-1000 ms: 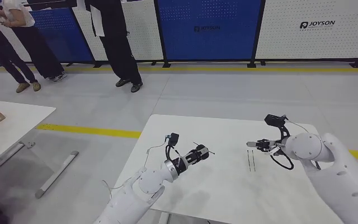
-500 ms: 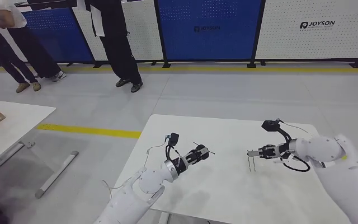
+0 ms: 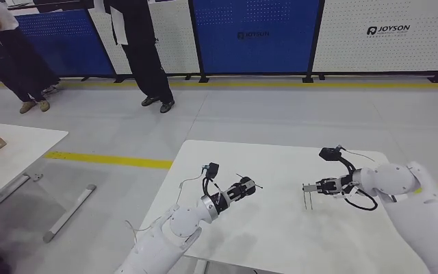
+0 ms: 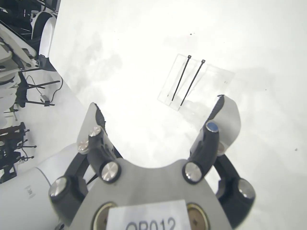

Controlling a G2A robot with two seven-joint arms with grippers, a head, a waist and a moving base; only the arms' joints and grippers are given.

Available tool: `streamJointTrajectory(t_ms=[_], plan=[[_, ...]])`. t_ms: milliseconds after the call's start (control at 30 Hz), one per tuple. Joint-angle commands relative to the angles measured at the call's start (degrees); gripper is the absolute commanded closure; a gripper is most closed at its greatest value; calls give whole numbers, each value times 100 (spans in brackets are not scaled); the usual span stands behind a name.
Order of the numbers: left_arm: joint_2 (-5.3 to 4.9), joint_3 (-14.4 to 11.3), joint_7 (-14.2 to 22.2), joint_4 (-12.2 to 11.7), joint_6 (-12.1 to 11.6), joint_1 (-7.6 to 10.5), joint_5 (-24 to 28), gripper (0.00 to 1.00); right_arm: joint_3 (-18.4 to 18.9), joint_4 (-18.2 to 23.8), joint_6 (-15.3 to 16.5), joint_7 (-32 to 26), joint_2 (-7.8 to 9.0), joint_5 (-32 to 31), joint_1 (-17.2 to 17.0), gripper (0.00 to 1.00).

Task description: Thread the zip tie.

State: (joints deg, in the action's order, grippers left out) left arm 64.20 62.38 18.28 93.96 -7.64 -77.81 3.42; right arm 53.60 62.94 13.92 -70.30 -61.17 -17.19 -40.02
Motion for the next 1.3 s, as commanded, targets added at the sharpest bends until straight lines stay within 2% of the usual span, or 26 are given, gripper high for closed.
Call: streamJointTrajectory(t_ms=[0, 100, 267, 533, 667, 767, 800, 1133, 1267], plan=[[0, 0, 0, 0, 0, 0, 0, 100, -44, 23, -96, 97, -8, -103, -10, 0], [0, 0, 0, 0, 0, 0, 0, 100, -204, -100, -215, 114, -74, -152, 114, 0], [0, 0, 0, 0, 0, 0, 0, 100, -515, -503, -203, -23, -231, -39, 405, 0], [0, 0, 0, 0, 0, 0, 0, 100, -515, -503, -203, -23, -231, -39, 405, 0], [0, 0, 0, 0, 0, 0, 0, 100, -466, -370, -394, 230, -216, -159, 348, 0], [0, 0, 0, 0, 0, 0, 0, 100, -458, -232, -446, 105, -213, -138, 360, 0], [0, 0, 0, 0, 0, 0, 0, 100, -492, -233, -377, -167, -222, -44, 400, 0], [0, 0, 0, 0, 0, 0, 0, 100, -489, -261, -361, -175, -220, 3, 354, 0], [0, 0, 0, 0, 0, 0, 0, 100, -463, -273, -648, -31, -219, -123, 383, 0]])
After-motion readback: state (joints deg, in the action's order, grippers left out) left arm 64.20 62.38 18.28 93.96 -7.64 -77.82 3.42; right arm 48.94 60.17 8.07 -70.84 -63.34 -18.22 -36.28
